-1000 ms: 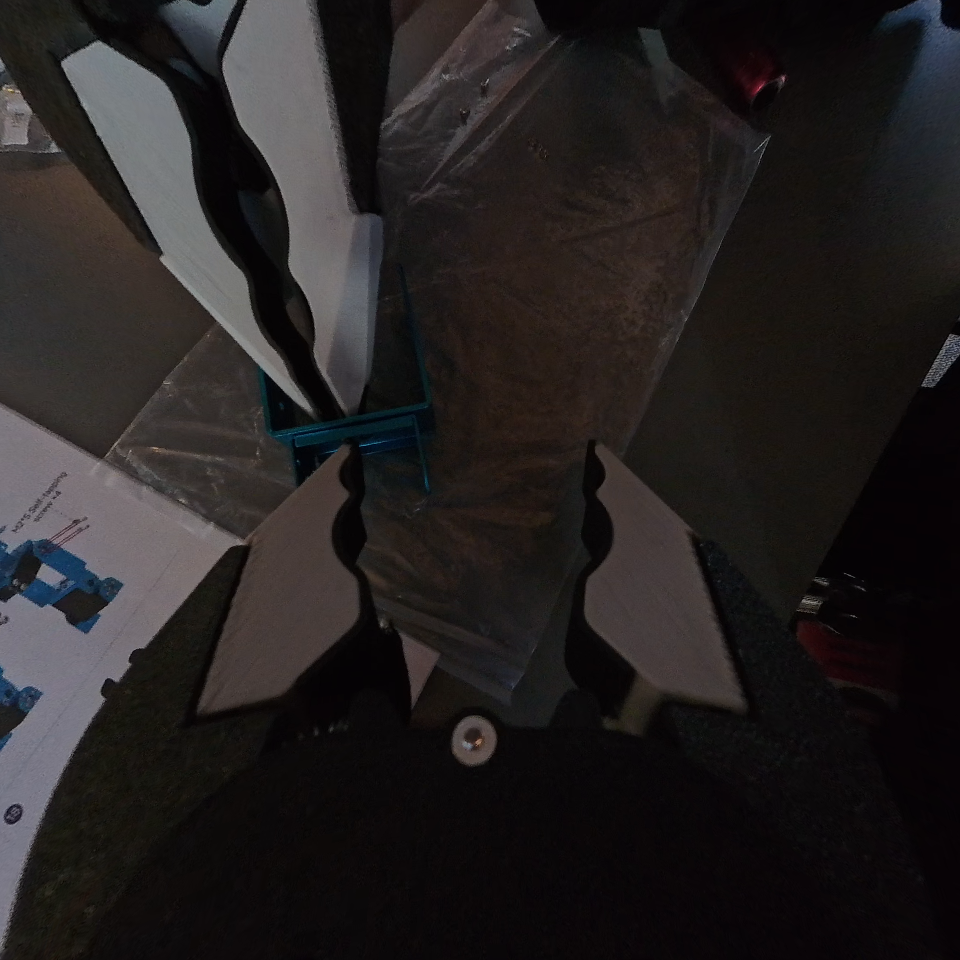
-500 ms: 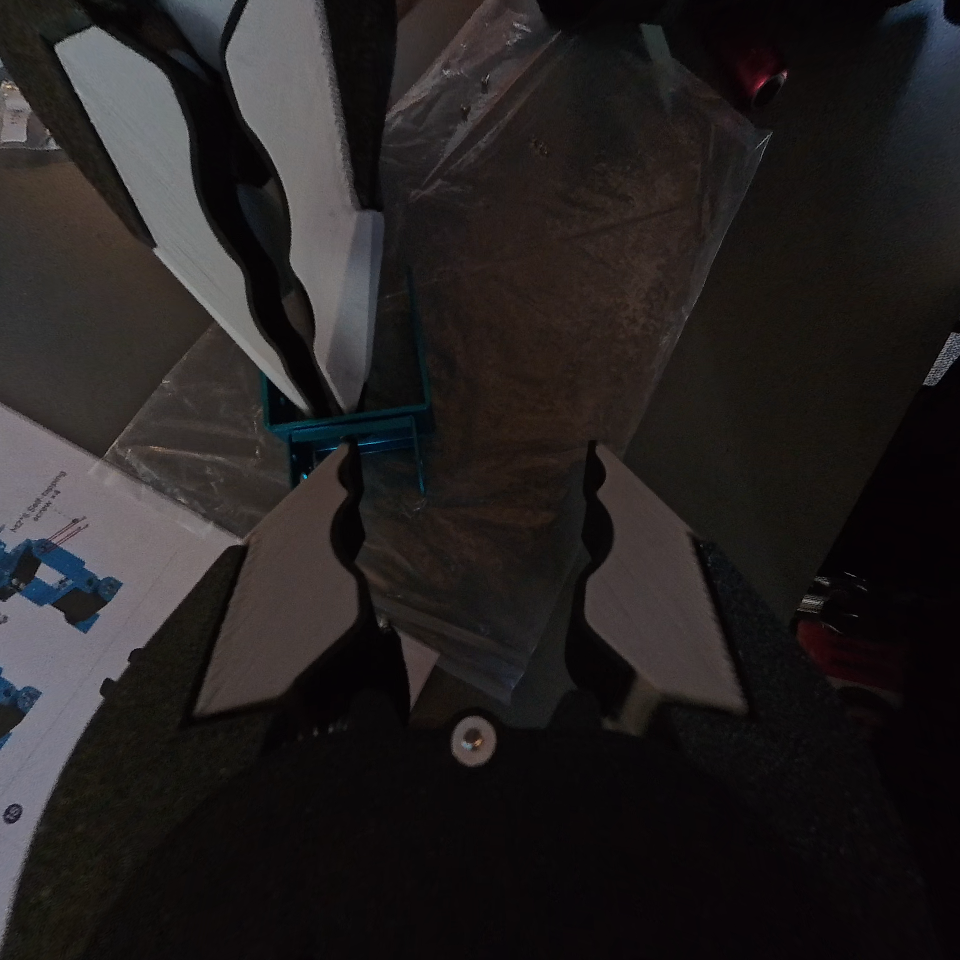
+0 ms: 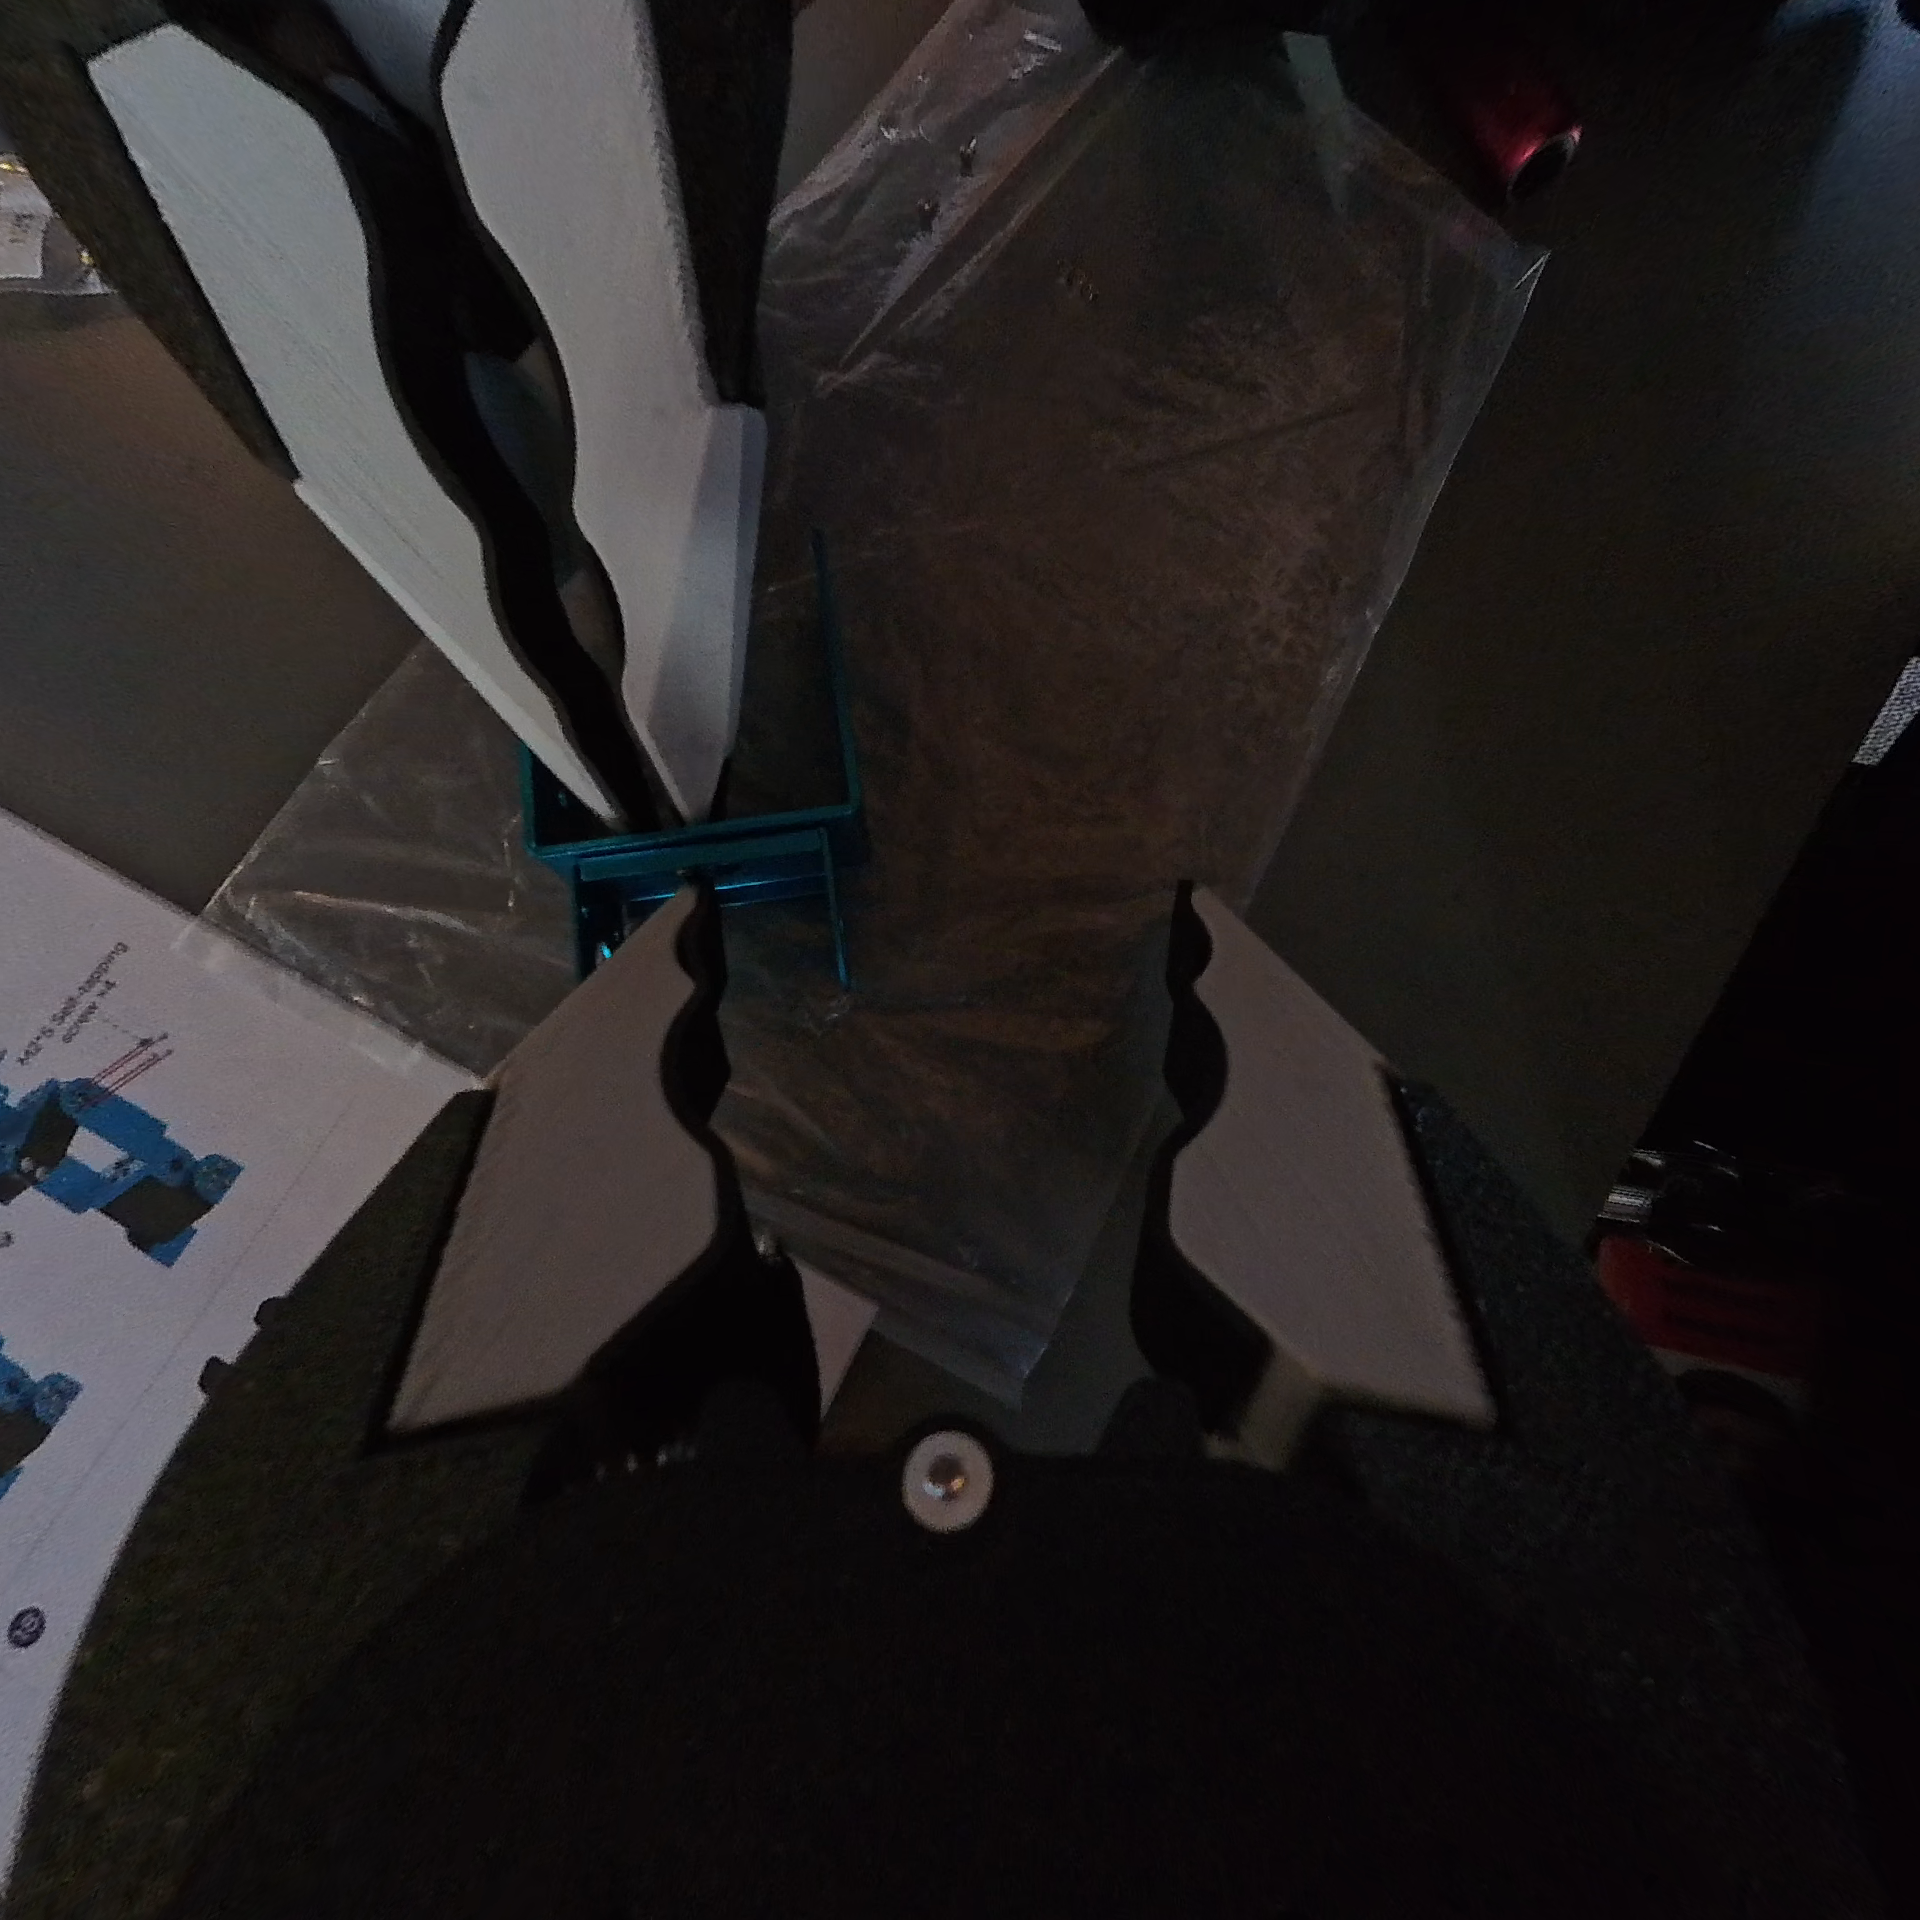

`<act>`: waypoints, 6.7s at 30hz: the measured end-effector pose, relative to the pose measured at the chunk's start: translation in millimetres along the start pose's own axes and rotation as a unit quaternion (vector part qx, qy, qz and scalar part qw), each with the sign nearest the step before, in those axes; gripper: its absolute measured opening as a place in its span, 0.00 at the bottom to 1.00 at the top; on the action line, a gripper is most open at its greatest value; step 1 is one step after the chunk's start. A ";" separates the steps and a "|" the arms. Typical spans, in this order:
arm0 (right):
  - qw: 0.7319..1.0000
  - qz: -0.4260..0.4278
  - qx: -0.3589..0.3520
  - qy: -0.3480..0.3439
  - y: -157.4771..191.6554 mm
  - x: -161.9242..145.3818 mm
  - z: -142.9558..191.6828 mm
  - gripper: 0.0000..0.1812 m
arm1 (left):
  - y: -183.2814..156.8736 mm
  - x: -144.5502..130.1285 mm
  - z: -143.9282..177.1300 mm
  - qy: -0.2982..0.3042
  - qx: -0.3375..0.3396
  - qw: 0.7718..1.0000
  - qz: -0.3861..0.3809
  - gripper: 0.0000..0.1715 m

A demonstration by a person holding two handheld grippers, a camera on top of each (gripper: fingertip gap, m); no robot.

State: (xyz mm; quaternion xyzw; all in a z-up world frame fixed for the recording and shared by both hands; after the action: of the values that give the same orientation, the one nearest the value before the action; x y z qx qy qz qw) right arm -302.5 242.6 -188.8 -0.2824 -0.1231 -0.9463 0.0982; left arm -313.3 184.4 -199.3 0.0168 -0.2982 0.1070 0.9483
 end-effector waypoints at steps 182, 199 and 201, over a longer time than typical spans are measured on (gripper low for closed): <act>0.991 -0.114 -0.069 -0.015 -35.9 -13.5 7.7 0.48 | 52.0 12.0 -3.2 -0.037 -0.070 0.951 -0.300 0.24; 0.991 -0.120 -0.061 -0.019 -36.5 -14.3 10.2 0.47 | 52.9 11.7 -2.9 -0.037 -0.067 0.950 -0.303 0.23; 0.991 -0.117 -0.056 -0.020 -34.4 -13.8 9.6 0.48 | 53.1 11.7 -2.9 -0.037 -0.067 0.950 -0.303 0.23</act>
State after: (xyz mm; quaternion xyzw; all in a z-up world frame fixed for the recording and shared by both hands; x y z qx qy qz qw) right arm -295.1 279.6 -194.9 -0.2897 -0.1040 -0.9509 -0.0319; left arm -313.6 238.8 -196.7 0.0469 -0.3208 -0.2067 0.9231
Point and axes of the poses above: each gripper's, where its closed fingertips meet, z back along the fingers, x out of its top, y = z × x across the jaws, the point moved 2 cm from there along z, back along the fingers, and after that the axes turned 13 degrees about y, right-handed, at the moved point
